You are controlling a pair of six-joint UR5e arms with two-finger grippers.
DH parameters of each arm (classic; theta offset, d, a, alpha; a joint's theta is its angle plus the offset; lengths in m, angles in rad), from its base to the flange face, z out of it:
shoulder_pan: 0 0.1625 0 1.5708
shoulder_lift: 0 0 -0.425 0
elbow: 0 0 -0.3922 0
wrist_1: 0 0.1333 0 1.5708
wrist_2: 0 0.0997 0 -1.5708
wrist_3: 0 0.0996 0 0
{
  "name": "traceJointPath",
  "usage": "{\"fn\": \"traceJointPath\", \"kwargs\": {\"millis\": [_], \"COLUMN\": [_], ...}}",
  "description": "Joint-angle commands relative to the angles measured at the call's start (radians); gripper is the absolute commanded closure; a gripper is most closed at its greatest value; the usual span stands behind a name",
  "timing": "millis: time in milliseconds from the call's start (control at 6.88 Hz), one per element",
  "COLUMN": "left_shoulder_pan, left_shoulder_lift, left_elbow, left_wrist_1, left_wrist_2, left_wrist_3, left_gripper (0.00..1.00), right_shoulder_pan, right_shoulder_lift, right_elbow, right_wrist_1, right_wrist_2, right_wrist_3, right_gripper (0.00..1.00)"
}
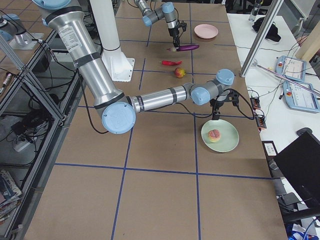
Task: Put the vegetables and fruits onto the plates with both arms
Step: 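Carry the eggplant to the pink plate with the left gripper while the right arm returns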
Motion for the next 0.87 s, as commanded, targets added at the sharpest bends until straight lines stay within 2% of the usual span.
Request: {"fn": "traceJointPath", "kwargs": {"millis": [0, 145, 291, 436, 726], "left_shoulder_pan": [-0.146, -0.215, -0.303, -0.388, -0.507], "left_shoulder_lift": [0.099, 0.108, 0.107, 0.093, 0.017], "left_elbow": [-0.010, 0.051, 0.145, 0.272, 0.486], "left_wrist_1": [0.003, 0.003, -0.003, -0.008, -0.014], "left_wrist_2": [-0.007, -0.060, -0.136, -0.175, -0.252], "left_wrist_3": [0.005, 0.101, 0.216, 0.363, 0.547], "left_gripper": [0.93, 0.93, 0.92, 0.91, 0.86], "right_shoulder_pan": [-0.111, -0.191, -0.285, -0.368, -0.472], "right_shoulder_lift": [-0.023, -0.023, -0.019, -0.011, 0.006], "right_elbow": [0.195, 0.275, 0.339, 0.380, 0.404], "right_wrist_1": [0.002, 0.000, 0.000, 0.000, 0.000], "right_wrist_2": [-0.007, -0.045, -0.141, -0.219, -0.304], "right_wrist_3": [0.306, 0.452, 0.563, 0.661, 0.760], "right_gripper": [0.00, 0.00, 0.00, 0.00, 0.00]}}
